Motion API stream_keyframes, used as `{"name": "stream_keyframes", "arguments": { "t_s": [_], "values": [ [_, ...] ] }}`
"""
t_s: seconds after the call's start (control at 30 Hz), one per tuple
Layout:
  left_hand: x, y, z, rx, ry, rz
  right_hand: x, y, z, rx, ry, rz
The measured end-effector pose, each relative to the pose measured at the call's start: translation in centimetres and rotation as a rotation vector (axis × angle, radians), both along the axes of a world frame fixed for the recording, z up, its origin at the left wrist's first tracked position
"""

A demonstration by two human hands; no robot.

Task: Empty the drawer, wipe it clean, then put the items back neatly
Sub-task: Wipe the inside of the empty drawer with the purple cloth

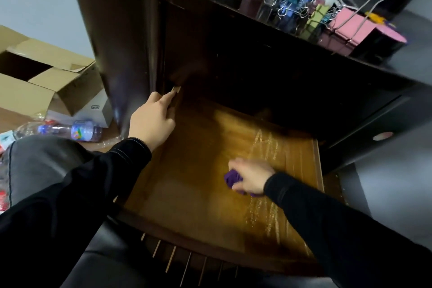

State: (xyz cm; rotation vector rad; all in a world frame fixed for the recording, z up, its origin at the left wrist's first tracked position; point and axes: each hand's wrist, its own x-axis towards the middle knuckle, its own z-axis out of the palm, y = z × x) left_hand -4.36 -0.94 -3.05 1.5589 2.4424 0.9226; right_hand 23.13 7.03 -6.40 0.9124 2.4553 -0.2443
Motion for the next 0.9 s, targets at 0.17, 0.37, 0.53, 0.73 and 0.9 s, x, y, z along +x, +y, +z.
{"name": "stream_keyframes", "arguments": {
  "t_s": [0.17,0.37,0.53,0.73,0.9],
  "values": [
    [0.0,0.0,0.0,0.017,-0.015,0.002,4.1,-8.0,-0.7,-0.270,-0.070,0.253],
    [-0.2,0.2,-0.6,0.030,-0.015,0.007,2.8,-1.6,-0.1,-0.079,0.084,0.022],
    [-0.4,0.4,-0.7,0.030,0.001,0.020,0.2,4.8,-0.8,0.122,0.134,-0.183],
    [-0.3,0.2,-0.5,0.017,-0.005,0.015,1.5,-0.9,-0.9,0.048,0.042,-0.089],
    [-0.1,0.0,-0.3,0.029,-0.009,0.008,4.0,-7.9,-0.6,-0.113,-0.009,0.099]
  ]
}}
